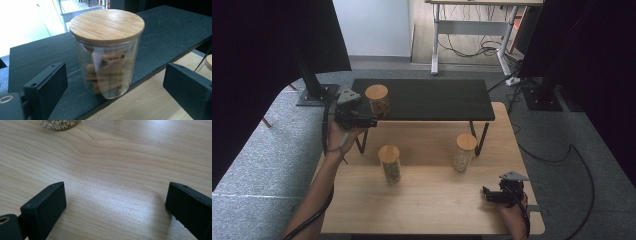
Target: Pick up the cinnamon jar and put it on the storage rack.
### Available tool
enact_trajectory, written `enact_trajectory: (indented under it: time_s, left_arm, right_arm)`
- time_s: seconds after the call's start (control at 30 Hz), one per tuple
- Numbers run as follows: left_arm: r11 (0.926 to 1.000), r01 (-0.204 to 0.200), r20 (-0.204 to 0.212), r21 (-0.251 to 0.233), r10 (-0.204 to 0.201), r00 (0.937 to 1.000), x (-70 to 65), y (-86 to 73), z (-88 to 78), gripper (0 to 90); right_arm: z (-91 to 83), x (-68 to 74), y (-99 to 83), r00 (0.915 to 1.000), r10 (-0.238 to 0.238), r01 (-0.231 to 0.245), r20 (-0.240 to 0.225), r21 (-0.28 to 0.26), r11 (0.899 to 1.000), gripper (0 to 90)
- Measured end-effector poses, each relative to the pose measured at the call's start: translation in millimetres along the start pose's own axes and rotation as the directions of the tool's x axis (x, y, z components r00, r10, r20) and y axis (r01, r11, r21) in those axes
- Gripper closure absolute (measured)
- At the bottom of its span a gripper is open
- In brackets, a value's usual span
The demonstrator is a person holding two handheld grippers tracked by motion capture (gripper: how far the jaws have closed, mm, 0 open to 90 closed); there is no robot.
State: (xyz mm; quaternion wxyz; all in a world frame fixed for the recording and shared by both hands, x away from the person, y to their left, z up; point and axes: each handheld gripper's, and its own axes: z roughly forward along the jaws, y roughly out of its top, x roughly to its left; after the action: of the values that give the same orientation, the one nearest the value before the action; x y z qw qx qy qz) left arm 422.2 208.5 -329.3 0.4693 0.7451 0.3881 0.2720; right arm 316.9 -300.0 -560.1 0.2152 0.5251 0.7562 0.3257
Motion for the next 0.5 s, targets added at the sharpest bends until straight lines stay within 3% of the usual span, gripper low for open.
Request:
enact_trajectory:
  time_s: [0.5]
  left_arm:
    - [0.9999,-0.008,0.026,-0.006,0.008,0.9996,-7.5,-19.8,-17.0,5.2]
  right_arm:
    - [0.0,0.0,0.0,1.0000,0.000,0.000,0.000,0.000,1.000,3.1]
